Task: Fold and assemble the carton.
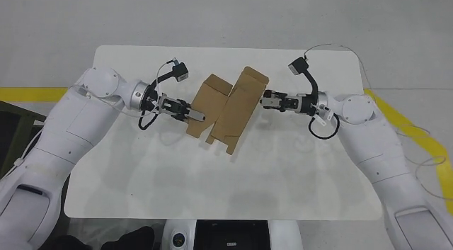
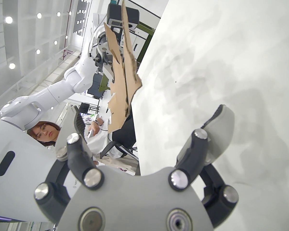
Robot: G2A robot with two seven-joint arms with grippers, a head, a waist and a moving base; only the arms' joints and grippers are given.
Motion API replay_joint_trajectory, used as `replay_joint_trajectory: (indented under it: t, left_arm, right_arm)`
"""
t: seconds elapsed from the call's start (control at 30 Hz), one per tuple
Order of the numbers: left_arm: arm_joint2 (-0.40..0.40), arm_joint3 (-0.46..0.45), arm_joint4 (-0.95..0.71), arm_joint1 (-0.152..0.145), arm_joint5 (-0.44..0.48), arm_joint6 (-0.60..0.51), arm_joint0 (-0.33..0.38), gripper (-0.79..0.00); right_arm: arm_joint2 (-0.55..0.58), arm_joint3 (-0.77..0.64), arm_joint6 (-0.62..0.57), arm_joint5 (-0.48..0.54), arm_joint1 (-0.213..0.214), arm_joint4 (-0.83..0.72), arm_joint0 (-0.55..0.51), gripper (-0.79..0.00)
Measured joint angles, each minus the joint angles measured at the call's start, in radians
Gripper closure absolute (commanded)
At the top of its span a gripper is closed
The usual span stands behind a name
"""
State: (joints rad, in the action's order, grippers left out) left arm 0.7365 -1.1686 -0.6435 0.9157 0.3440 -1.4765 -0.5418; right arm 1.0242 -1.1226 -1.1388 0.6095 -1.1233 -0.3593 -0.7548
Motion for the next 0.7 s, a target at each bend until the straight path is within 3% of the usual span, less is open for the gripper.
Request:
replay_joint_trajectory:
  t: [0.23,0.4,0.5,0.67,0.7]
  left_arm:
    - [-0.02,-0.027,0.001,-0.005,-0.003,-0.003,-0.006,0.0]
    - [-0.033,-0.03,0.0,-0.007,-0.003,-0.003,-0.005,0.0]
    - [-0.04,-0.031,-0.002,-0.008,-0.003,-0.003,-0.003,0.0]
    - [-0.05,-0.031,-0.007,-0.009,-0.002,-0.002,0.001,0.0]
    - [-0.052,-0.03,-0.009,-0.01,-0.002,-0.002,0.001,0.0]
  right_arm:
    - [-0.019,0.003,0.009,0.019,-0.007,0.008,0.01,-0.745]
    - [-0.035,0.01,0.007,0.025,-0.014,0.001,0.021,-0.557]
    - [-0.047,0.014,0.002,0.026,-0.018,-0.004,0.026,-0.391]
    - [-0.062,0.028,-0.008,0.032,-0.025,-0.018,0.037,-0.308]
    - [-0.063,0.03,-0.01,0.034,-0.026,-0.021,0.038,-0.24]
